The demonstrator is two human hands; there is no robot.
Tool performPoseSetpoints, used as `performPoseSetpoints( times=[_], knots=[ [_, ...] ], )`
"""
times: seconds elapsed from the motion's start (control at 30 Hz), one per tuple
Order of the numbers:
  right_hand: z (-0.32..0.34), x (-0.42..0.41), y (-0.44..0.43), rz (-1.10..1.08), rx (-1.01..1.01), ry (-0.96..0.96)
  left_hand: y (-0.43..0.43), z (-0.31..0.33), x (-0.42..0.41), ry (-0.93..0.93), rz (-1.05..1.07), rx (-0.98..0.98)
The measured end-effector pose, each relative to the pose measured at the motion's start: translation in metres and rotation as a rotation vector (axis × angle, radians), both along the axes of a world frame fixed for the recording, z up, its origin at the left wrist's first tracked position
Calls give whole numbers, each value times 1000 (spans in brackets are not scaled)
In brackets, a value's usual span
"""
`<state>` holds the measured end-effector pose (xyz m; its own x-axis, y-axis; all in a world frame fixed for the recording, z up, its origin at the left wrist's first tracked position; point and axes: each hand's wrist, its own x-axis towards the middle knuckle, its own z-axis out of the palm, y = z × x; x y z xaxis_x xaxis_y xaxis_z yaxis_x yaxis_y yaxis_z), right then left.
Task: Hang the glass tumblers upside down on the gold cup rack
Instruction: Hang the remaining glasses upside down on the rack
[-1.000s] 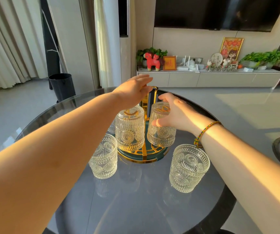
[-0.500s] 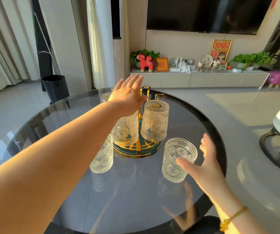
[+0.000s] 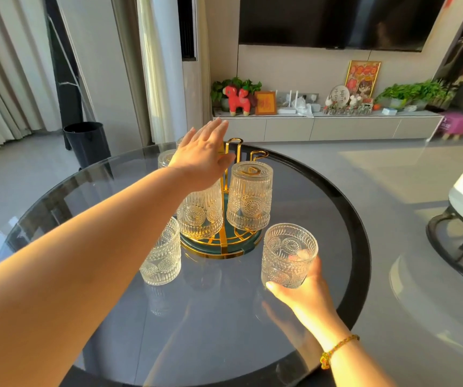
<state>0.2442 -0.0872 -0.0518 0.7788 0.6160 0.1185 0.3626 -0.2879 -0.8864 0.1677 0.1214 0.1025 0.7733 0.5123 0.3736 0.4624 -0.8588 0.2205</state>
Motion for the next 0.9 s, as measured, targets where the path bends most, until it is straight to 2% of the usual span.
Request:
performPoseSetpoints(
  times=[0.13, 0.27, 0.4, 0.5, 0.67, 0.9],
  knots=[
    [3, 6, 0, 45, 82, 105, 1, 1, 1, -4, -4, -1],
    [19, 19, -4, 104, 261, 174, 1, 2, 0, -8, -8, -19],
    [47, 40, -4, 66, 357, 221, 1, 5, 0, -28, -21, -48],
    [70, 55, 3, -68, 384, 252, 2, 8, -1, -47, -27, -69],
    [112, 75, 19, -117, 364, 127, 4, 6, -2, -59, -52, -70],
    [164, 98, 50, -28, 223, -84, 7, 7, -1, -48, -64, -88]
  ],
)
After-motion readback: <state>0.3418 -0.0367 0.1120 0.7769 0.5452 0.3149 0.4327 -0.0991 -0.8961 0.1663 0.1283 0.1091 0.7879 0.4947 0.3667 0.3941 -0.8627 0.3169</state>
